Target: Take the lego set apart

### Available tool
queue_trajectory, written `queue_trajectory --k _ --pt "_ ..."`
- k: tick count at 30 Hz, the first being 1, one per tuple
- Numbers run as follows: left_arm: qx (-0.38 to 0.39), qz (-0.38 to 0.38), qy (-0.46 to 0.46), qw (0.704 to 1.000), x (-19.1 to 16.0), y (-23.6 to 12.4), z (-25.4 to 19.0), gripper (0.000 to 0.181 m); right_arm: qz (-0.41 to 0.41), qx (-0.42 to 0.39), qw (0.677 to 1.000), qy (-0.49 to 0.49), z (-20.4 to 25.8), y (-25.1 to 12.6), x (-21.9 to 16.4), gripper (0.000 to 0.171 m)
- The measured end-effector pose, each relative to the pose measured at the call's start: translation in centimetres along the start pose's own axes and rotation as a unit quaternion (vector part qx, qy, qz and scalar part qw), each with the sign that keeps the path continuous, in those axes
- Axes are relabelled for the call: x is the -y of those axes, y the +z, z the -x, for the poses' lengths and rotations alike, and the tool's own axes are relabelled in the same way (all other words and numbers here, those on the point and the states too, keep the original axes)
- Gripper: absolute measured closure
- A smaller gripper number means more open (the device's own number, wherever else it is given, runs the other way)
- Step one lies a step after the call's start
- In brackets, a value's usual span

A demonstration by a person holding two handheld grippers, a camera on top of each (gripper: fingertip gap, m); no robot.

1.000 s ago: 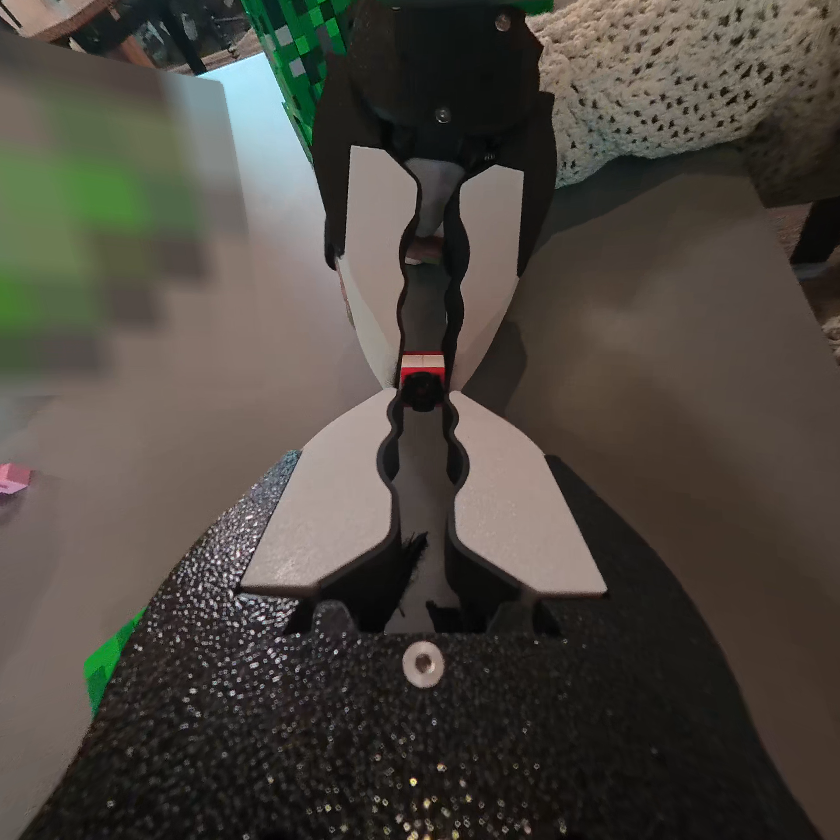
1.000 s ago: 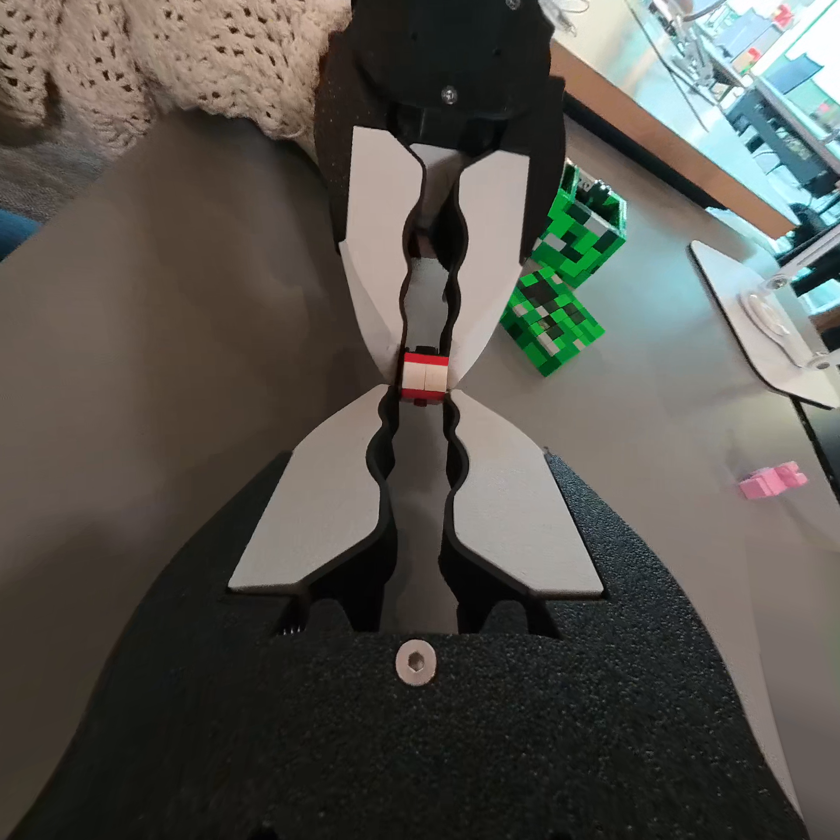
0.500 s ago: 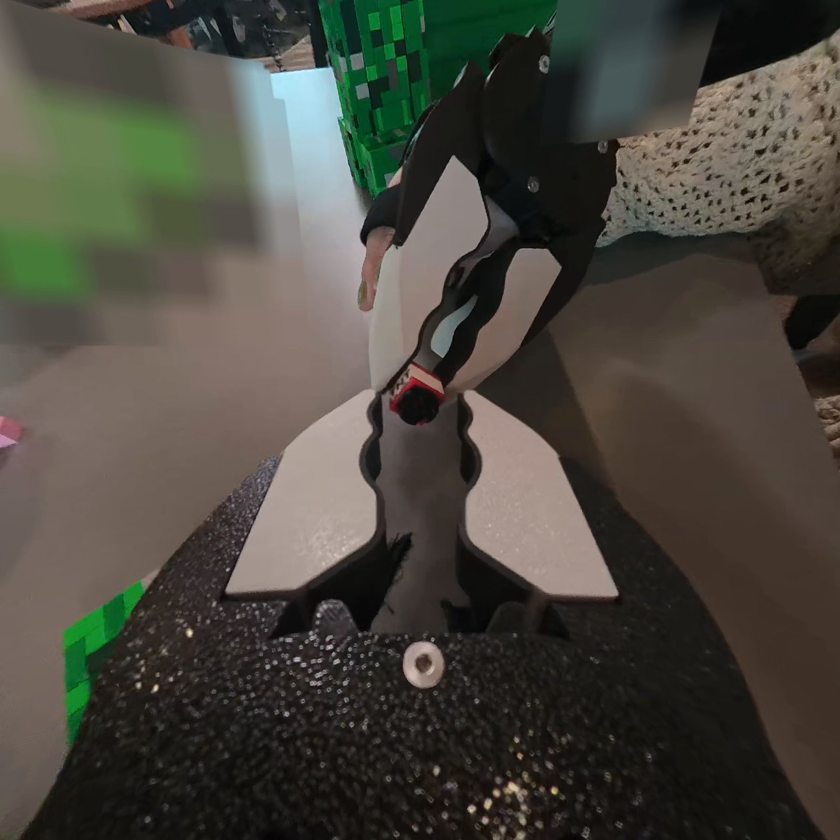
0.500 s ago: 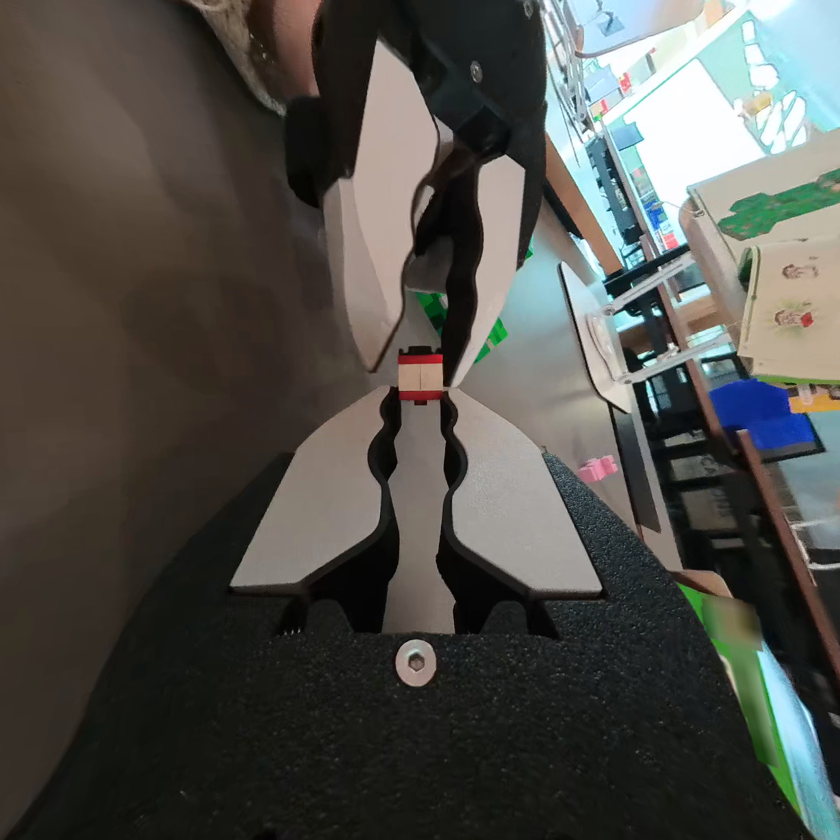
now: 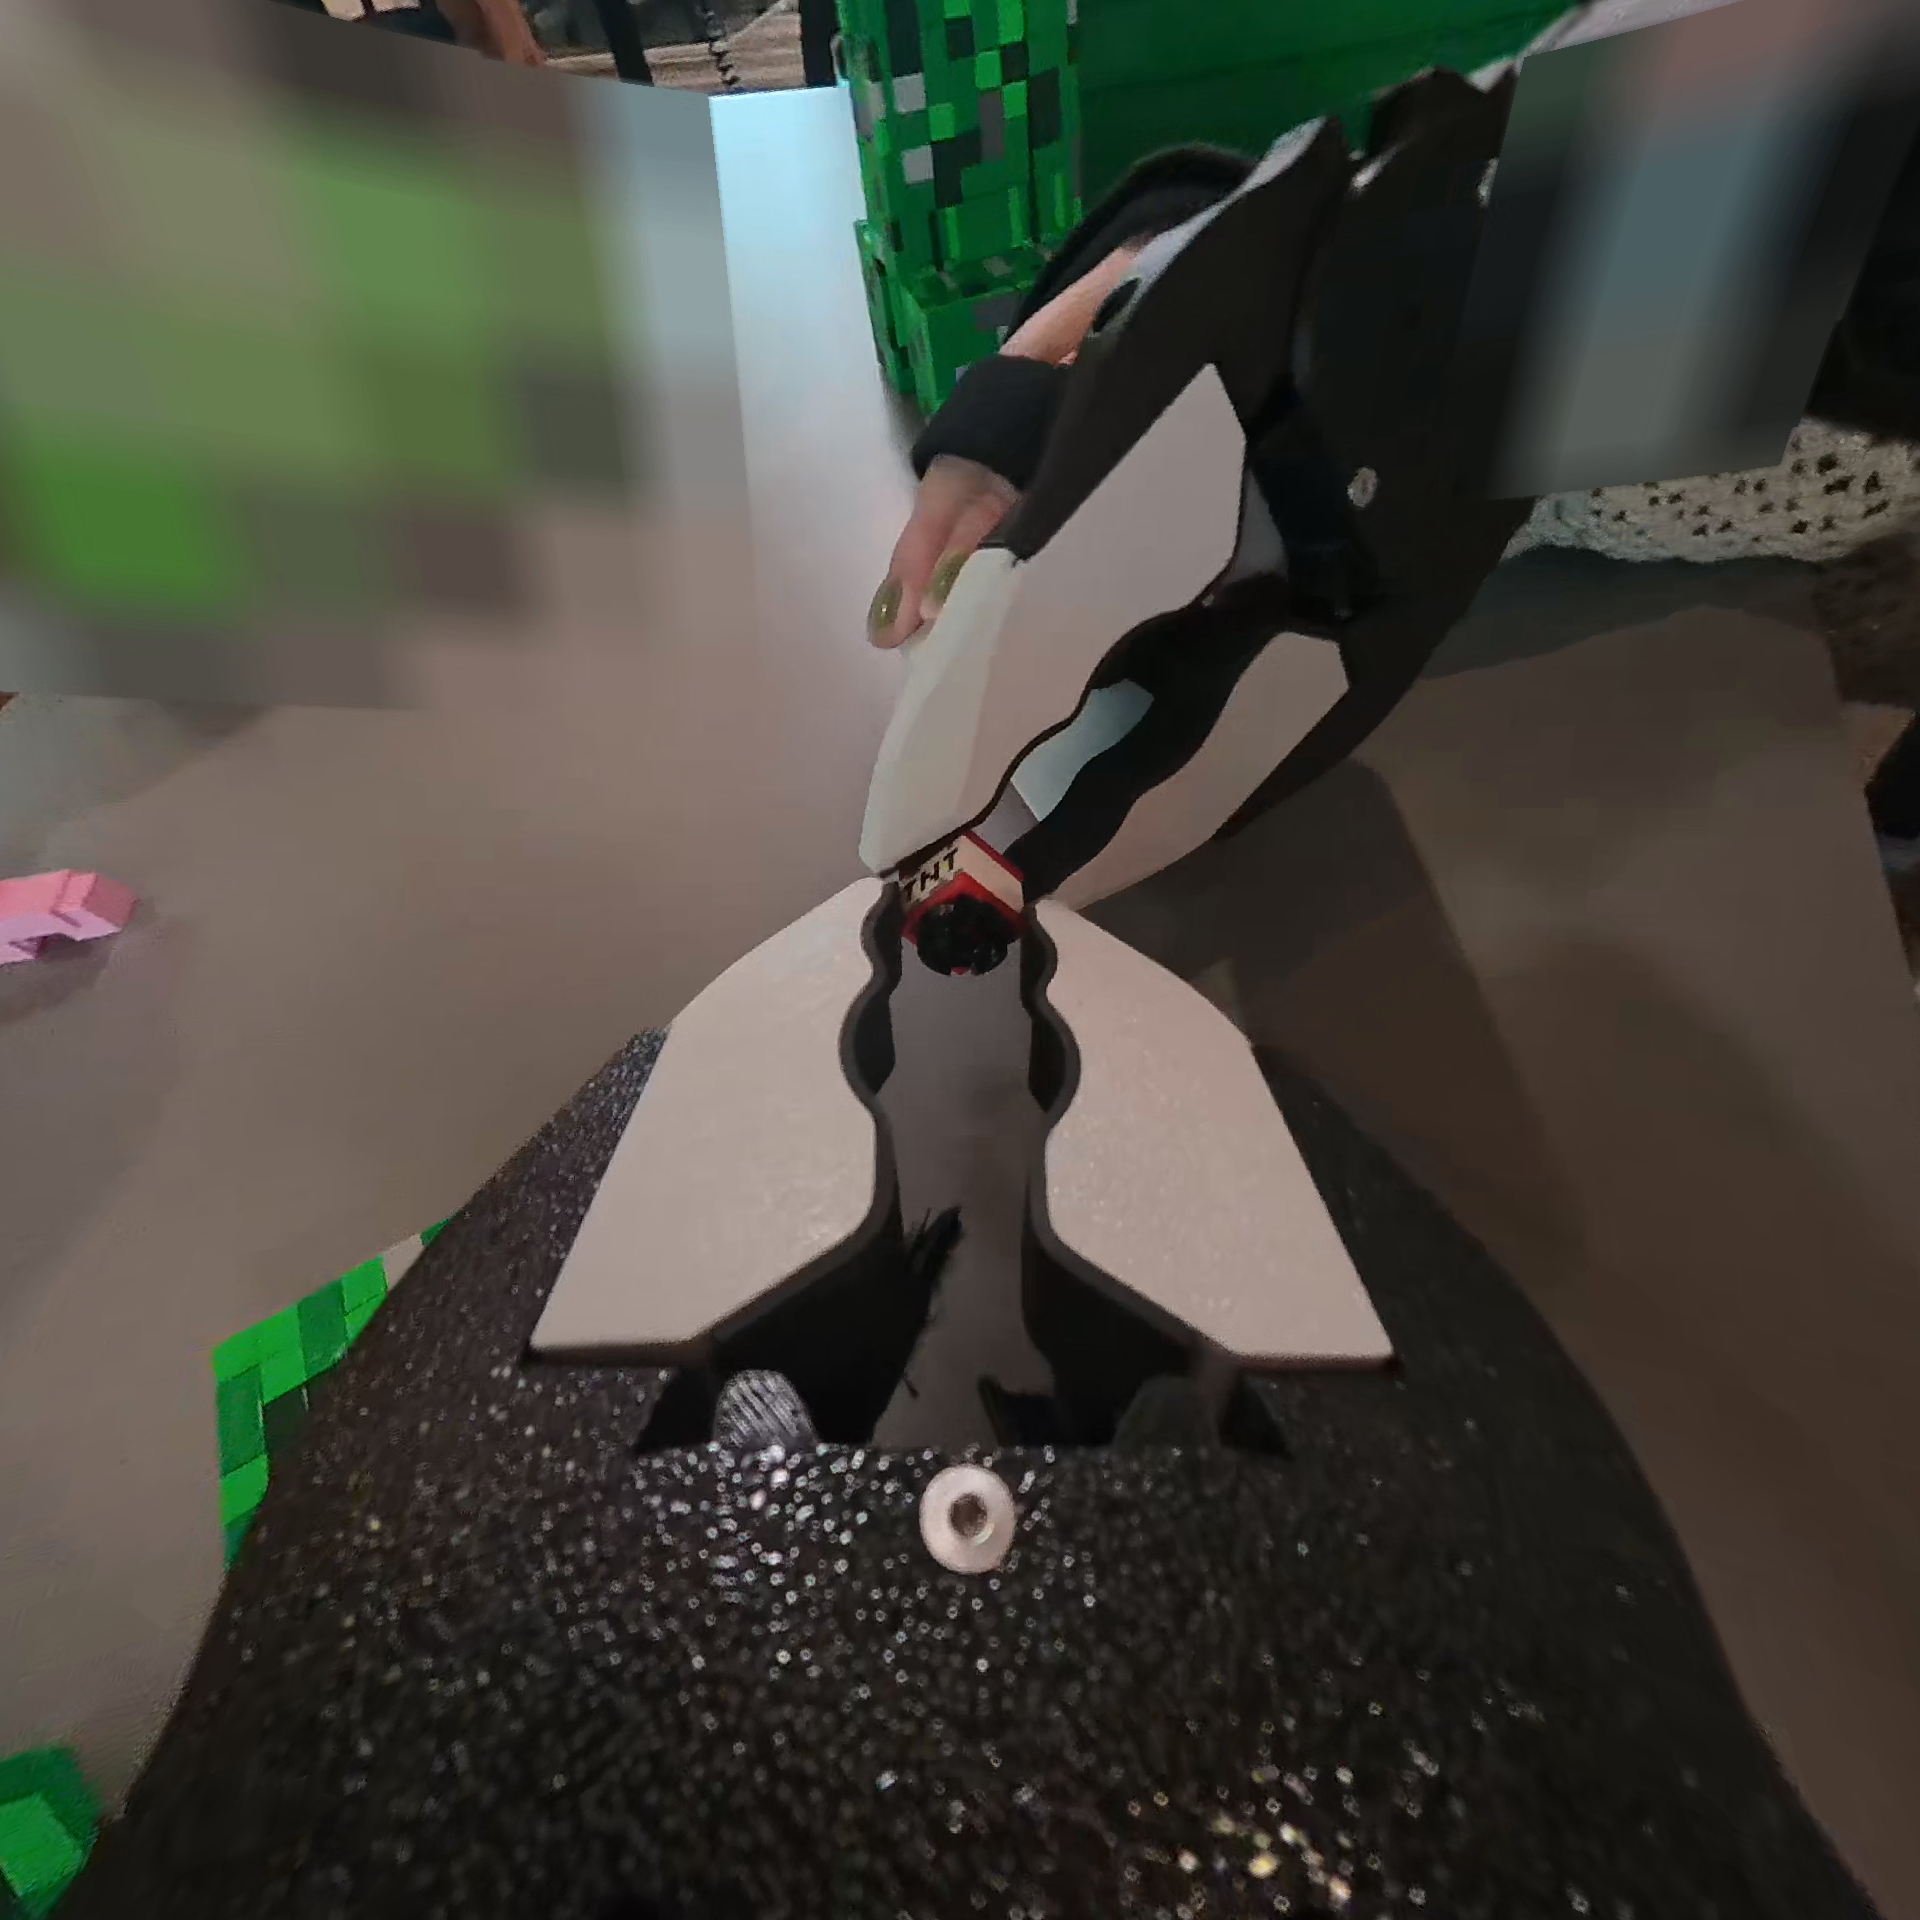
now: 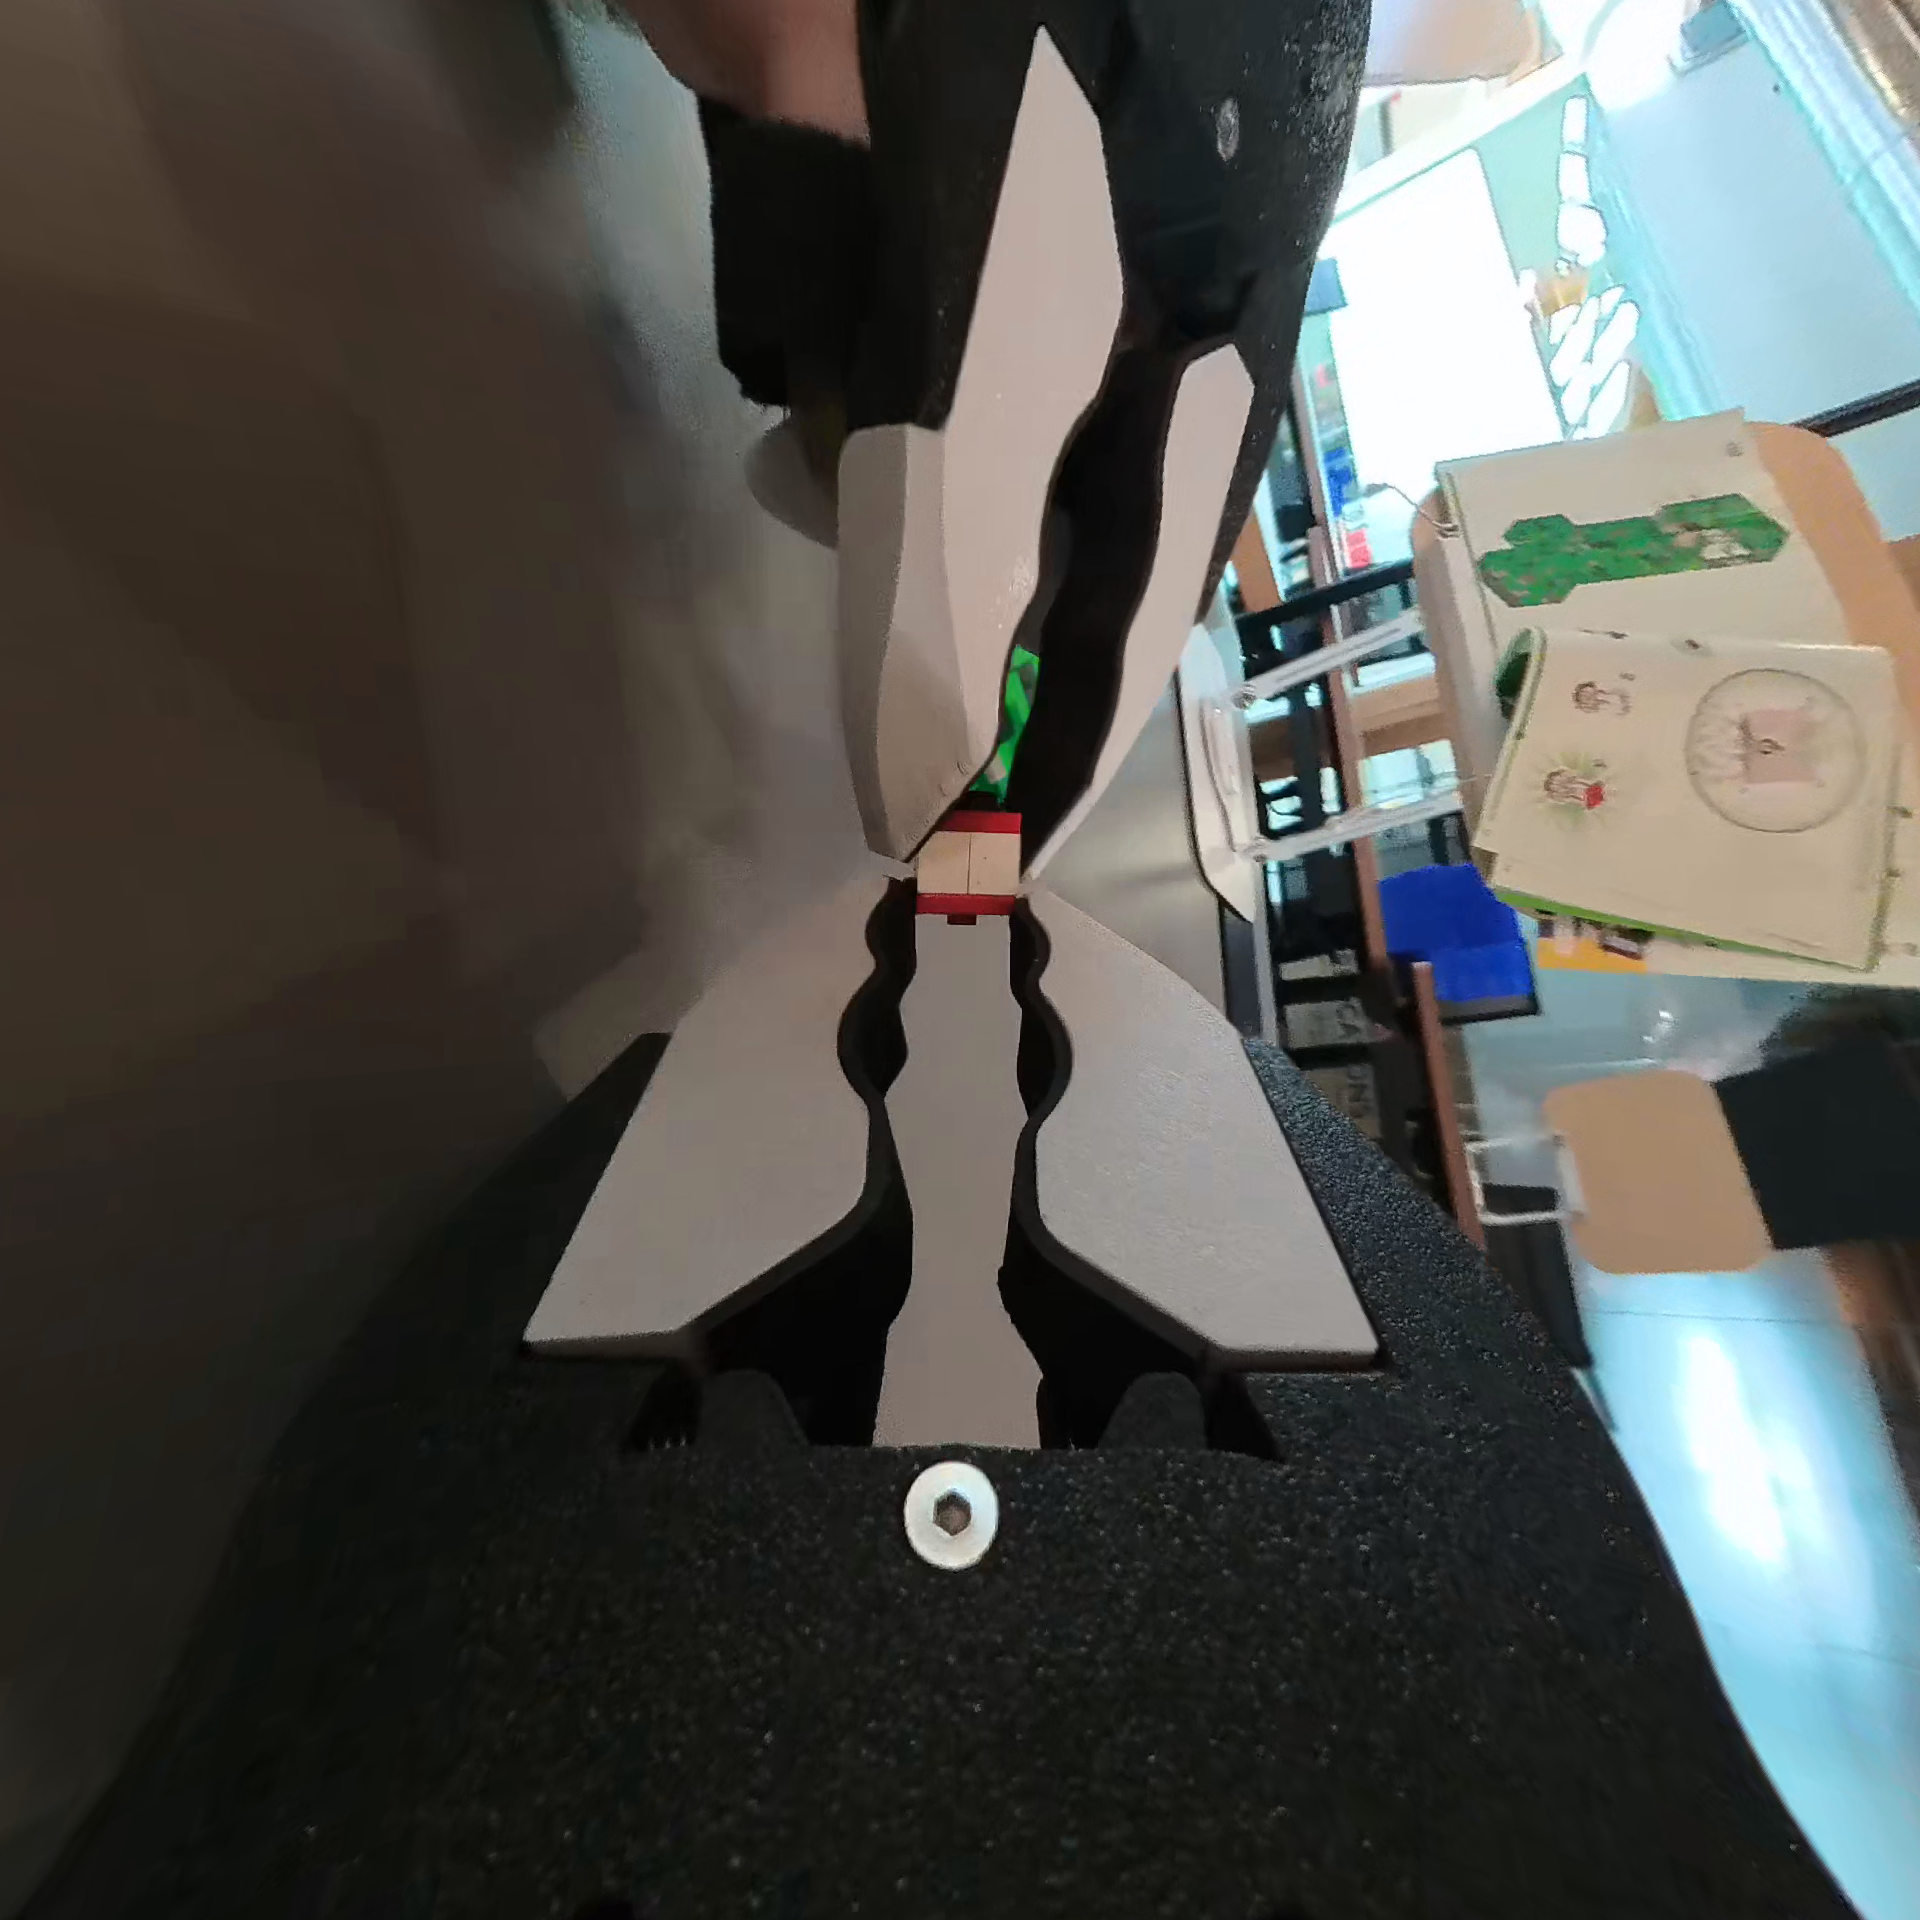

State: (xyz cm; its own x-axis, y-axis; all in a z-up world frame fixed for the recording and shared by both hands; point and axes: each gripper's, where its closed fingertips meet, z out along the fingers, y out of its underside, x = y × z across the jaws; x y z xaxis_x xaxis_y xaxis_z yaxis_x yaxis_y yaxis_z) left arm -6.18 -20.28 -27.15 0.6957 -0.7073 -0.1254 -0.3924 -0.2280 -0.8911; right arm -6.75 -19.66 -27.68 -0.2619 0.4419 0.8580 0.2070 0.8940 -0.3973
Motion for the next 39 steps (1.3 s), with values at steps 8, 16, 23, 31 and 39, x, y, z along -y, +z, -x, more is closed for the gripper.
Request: queue_trajectory --k 8,16,23,31,39 --pt "-0.052 -0.058 -0.097 0.992 1.4 -0.8 0.0 0.161 -0.027 -0.033 0.999 0.028 -1.1 -0.3 0.8 0.153" --pt "-0.153 -0.143 -0.200 0.957 3.4 -2.2 -0.6 0.163 -0.101 -0.061 0.990 0.079 -2.5 -1.4 2.7 0.154" --pt "-0.143 -0.136 -0.190 0.962 3.2 -1.8 -0.6 0.164 -0.091 -0.077 0.992 0.047 -2.7 -1.6 2.4 0.155" --pt "-0.164 -0.138 -0.199 0.956 3.2 -1.5 -1.0 0.164 -0.098 -0.066 0.992 0.037 -2.3 -1.6 2.4 0.155" --pt "-0.181 -0.145 -0.229 0.945 3.5 -1.6 -0.7 0.165 -0.093 -0.056 0.994 0.022 -1.8 -1.5 2.2 0.155"
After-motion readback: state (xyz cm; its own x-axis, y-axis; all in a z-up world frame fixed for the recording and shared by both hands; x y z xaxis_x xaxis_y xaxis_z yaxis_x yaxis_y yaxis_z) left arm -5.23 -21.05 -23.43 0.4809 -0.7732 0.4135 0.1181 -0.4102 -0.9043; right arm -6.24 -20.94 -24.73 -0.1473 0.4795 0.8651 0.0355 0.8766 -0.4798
